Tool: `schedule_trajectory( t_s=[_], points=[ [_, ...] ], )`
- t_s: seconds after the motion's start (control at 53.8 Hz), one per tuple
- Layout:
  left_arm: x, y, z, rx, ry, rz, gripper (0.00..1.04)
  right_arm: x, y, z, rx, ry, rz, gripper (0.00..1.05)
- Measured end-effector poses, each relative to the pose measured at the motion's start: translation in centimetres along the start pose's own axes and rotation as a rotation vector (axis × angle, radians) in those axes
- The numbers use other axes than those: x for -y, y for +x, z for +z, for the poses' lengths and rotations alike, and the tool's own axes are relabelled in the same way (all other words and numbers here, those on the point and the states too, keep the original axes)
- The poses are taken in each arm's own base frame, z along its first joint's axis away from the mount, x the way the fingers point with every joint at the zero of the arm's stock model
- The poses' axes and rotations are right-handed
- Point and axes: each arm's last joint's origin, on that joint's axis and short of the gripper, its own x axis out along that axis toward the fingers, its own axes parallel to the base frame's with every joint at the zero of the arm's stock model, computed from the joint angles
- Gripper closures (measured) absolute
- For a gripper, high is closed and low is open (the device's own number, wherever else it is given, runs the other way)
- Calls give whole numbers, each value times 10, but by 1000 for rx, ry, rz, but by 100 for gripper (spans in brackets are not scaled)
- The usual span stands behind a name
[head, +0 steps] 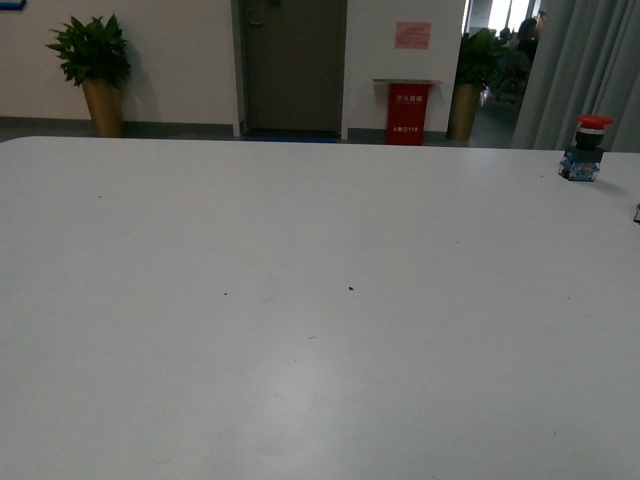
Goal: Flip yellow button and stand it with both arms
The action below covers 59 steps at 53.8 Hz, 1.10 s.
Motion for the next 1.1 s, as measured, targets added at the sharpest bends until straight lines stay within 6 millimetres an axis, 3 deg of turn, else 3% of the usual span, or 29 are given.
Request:
schedule_trajectory(
  t_s=[0.316,0.799,1.097],
  points=[
    [0,0,0,0,0,0,7,0,0,0,0,-1,0,101],
    [0,0,0,0,0,0,7,0,0,0,0,-1,0,7],
    [0,0,0,0,0,0,7,0,0,0,0,-1,0,7]
  ],
)
